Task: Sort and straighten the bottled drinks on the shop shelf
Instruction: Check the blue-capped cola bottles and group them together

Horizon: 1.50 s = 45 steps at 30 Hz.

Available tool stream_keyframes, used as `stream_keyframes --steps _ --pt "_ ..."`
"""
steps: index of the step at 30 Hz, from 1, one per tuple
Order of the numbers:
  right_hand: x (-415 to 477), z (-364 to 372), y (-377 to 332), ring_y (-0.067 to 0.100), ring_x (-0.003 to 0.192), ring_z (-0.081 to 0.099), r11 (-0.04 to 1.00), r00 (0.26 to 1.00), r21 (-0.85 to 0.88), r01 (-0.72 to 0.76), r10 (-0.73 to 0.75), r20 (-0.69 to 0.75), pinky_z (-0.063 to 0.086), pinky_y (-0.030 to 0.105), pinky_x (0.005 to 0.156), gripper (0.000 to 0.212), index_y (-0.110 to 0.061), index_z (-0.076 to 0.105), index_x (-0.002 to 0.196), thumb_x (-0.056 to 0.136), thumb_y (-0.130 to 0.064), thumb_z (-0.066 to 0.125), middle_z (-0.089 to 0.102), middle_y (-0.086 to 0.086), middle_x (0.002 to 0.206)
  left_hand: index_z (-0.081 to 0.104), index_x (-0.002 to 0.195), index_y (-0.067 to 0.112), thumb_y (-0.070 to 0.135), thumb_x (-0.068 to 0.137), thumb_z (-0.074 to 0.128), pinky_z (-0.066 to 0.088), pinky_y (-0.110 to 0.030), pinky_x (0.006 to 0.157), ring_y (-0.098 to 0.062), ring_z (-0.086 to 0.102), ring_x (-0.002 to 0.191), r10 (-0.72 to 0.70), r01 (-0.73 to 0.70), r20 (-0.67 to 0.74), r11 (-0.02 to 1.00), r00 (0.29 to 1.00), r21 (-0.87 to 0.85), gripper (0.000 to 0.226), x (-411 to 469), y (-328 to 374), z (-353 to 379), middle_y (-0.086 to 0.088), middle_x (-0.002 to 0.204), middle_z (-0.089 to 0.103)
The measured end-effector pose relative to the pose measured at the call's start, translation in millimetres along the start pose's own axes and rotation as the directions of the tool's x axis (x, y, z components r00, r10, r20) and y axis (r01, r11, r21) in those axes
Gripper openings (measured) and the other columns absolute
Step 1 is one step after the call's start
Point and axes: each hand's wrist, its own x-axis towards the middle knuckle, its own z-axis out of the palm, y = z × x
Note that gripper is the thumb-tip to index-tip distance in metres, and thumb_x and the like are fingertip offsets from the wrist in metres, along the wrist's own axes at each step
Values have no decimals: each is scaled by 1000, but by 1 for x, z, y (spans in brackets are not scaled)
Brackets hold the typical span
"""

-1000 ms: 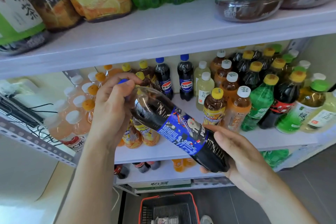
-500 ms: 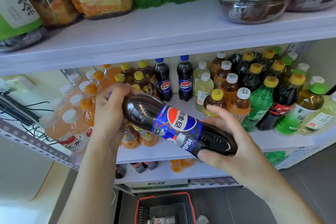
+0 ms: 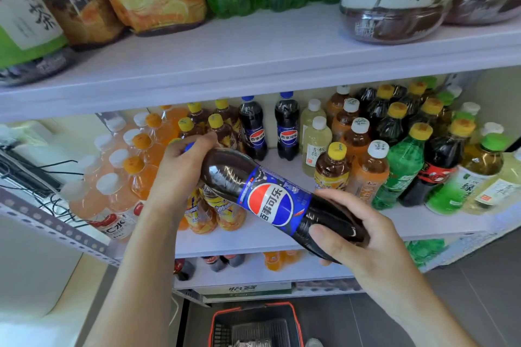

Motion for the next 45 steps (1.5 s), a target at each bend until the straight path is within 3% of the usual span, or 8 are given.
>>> stream_keyframes --steps 11,16,20,25,29,34,38,45 --pt "0 -4 7 11 101 68 997 1000 -82 8 -8 5 60 31 76 49 -40 64 114 67 -50 76 70 -11 110 72 64 33 38 91 62 55 -32 67 -10 63 60 -37 37 24 999 999 -5 30 -2 0 3 3 62 66" --pt "1 -4 1 23 71 70 938 970 249 -242 241 35 53 32 49 32 -27 73 105 74 -37 75 72 13 97 72 83 21 27 94 61 51 -16 51 -10 69 64 -22 56 181 981 983 -185 17 -7 -1 -2 0 74 73" --pt "9 -20 23 4 36 59 885 933 317 -341 280 225 47 13 38 35 -4 53 132 100 -16 48 54 22 83 68 89 20 32 95 59 48 -13 48 -7 67 59 37 -8 204 990 978 -143 16 -10 -6 -3 3 69 70" --pt "-2 -21 16 43 87 69 810 894 444 -382 203 399 55 29 45 59 -32 54 127 78 -6 75 64 18 124 67 81 23 56 91 56 54 -33 65 -19 64 68 57 -58 14 989 998 137 36 -9 -11 -9 -16 75 67" --pt "1 -15 19 34 66 72 749 901 507 -426 298 316 50 23 38 57 -26 69 114 63 -35 89 71 18 111 60 77 14 51 91 56 43 -24 50 -9 47 52 154 -156 23 967 988 200 40 -12 -5 -15 -1 59 50" --pt "11 -16 25 31 60 72 642 775 434 -632 518 362 50 24 39 73 -13 77 102 71 -72 49 70 31 93 64 109 20 32 85 59 21 -22 46 -13 30 55 256 -161 425 955 868 -247 27 -24 5 -36 2 66 36" --pt "17 -10 36 36 92 72 538 790 598 -594 532 307 60 33 51 61 -14 77 103 72 -64 60 69 25 114 68 104 32 42 83 63 38 -25 57 -23 37 65 336 -322 354 941 873 -100 23 -33 18 -30 4 77 52" --pt "18 -3 51 28 62 71 474 818 700 -534 499 286 53 22 38 48 -14 76 108 81 -51 61 71 18 104 54 82 32 65 84 46 37 -16 52 -5 47 57 512 -536 175 746 841 395 33 -32 34 -6 19 64 54"
